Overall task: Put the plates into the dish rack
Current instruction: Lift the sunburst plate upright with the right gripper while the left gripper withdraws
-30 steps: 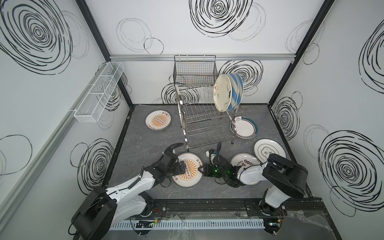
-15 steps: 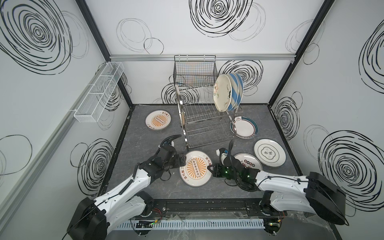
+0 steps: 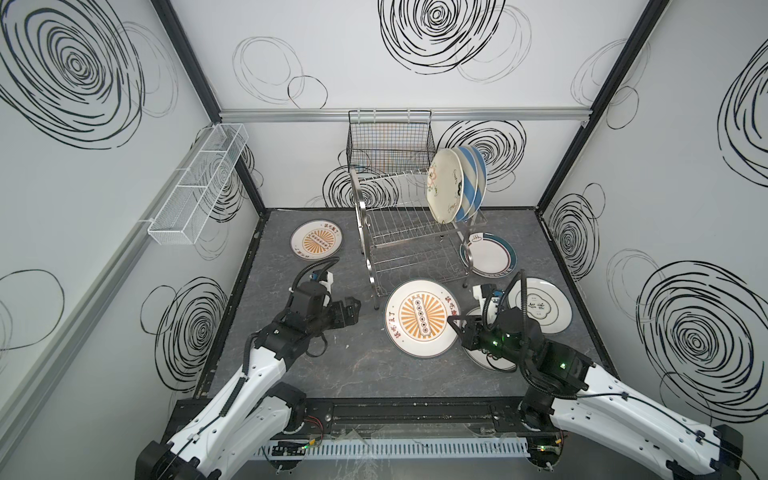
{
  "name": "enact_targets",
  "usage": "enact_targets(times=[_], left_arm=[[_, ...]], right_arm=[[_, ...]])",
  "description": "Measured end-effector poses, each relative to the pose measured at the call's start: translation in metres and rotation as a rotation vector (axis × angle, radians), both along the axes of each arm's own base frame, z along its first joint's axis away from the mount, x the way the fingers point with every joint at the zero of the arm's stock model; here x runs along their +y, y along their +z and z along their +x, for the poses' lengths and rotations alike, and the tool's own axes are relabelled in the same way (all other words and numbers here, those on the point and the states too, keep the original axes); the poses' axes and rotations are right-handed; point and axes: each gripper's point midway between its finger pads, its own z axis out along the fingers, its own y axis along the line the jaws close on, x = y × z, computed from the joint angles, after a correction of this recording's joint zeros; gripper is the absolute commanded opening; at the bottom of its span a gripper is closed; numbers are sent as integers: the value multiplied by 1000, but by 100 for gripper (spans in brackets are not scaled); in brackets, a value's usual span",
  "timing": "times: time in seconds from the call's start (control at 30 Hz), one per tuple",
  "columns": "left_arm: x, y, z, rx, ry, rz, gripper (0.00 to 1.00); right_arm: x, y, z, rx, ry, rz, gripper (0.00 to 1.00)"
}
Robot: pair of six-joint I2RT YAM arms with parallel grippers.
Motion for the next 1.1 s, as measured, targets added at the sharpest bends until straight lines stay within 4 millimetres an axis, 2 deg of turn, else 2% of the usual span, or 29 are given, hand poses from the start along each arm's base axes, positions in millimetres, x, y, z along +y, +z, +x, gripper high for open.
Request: enact_targets(times=[0.17, 0.27, 0.47, 0.63, 0.83, 0.97, 1.1], left_arm=[[3, 11, 5, -40, -10, 42, 96], [7, 11, 6, -50, -2, 67, 96], [8, 11, 7, -56, -8, 81, 96], [8, 11, 7, -56, -12, 79, 96], [9, 11, 8, -55, -14, 71, 96], [11, 12, 9, -57, -8, 59, 96], [17, 15, 14, -68, 6, 33, 96]], right_arm=[[-2, 64, -2, -102, 37, -8, 0], [-1, 100, 1, -162, 47, -25, 0], [2, 147, 15, -234, 35, -91, 0], [5, 184, 33, -277, -11, -142, 0], [11, 244, 58, -361, -70, -188, 0], [17, 287, 83, -423, -143, -238, 0], [21, 320, 108, -489, -225, -280, 0]])
